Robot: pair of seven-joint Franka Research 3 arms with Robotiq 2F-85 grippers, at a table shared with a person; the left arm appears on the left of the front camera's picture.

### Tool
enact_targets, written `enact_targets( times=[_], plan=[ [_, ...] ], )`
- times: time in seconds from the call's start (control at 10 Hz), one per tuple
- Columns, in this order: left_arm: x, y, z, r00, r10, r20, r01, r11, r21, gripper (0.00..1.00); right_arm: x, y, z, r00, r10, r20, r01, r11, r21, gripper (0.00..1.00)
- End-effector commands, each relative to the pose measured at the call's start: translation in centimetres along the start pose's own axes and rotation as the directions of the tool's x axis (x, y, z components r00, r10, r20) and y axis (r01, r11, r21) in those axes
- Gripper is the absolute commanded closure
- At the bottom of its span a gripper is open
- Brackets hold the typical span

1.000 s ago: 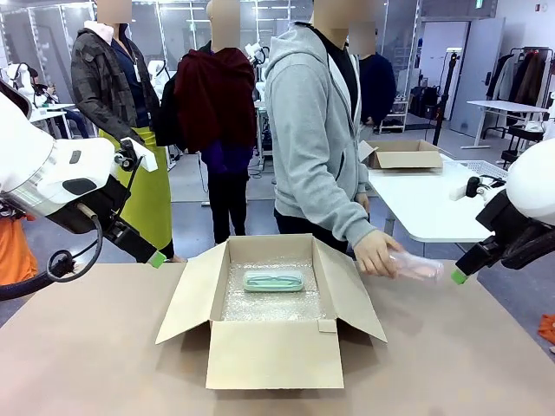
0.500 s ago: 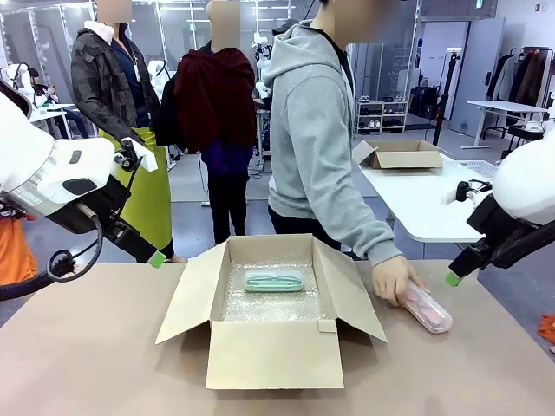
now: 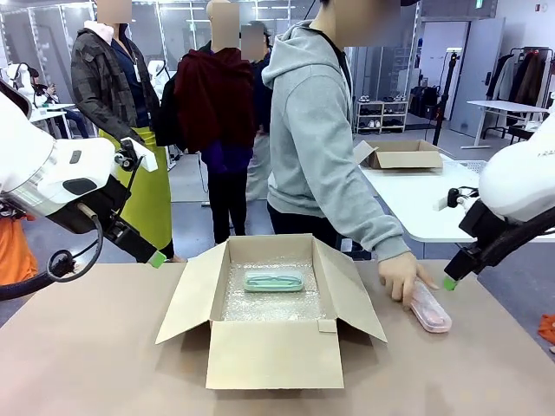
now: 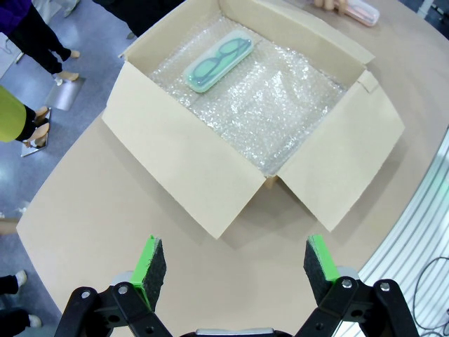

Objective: Pack the glasses set securely to prepare it for shipping.
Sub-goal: Put the Glasses case from the right side of the table into the Package Box.

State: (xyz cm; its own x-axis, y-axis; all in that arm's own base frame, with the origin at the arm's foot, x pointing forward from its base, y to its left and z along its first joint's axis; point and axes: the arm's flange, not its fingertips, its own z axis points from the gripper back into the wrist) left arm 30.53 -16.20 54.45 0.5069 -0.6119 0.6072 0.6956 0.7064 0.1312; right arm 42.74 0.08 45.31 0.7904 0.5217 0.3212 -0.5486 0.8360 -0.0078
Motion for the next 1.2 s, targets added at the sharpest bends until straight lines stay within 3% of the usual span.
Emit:
enact_targets(
  times=[0.0, 0.6, 0.7, 0.8, 0.9, 1.1],
  plan=[
    [0.0, 0.1, 0.1, 1.0, -0.005, 0.001, 0.005, 1.0, 0.006, 0.0, 1.6, -0.5, -1.0, 0.998, 0.007, -0.06, -0.007, 1.0, 0.003, 0.0],
    [0.0, 0.1, 0.1, 1.0, -0.005, 0.001, 0.005, 1.0, 0.006, 0.0, 6.1, -2.6, -7.8, 0.981, -0.07, -0.182, 0.075, 0.997, 0.022, 0.0],
    [0.0, 0.1, 0.1, 1.0, -0.005, 0.001, 0.005, 1.0, 0.006, 0.0, 6.8, -3.2, -9.0, 0.975, -0.111, -0.193, 0.123, 0.991, 0.049, 0.0],
    [0.0, 0.1, 0.1, 1.0, -0.005, 0.001, 0.005, 1.0, 0.006, 0.0, 7.3, -3.7, -9.8, 0.977, -0.159, -0.142, 0.154, 0.987, -0.046, 0.0],
    [0.0, 0.1, 0.1, 1.0, -0.005, 0.001, 0.005, 1.0, 0.006, 0.0, 7.9, -3.9, -10.9, 0.962, -0.186, -0.201, 0.192, 0.981, 0.01, 0.0],
    [0.0, 0.1, 0.1, 1.0, -0.005, 0.001, 0.005, 1.0, 0.006, 0.0, 8.9, -5.3, -13.0, 0.934, -0.279, -0.226, 0.287, 0.958, 0.003, 0.0]
  ],
)
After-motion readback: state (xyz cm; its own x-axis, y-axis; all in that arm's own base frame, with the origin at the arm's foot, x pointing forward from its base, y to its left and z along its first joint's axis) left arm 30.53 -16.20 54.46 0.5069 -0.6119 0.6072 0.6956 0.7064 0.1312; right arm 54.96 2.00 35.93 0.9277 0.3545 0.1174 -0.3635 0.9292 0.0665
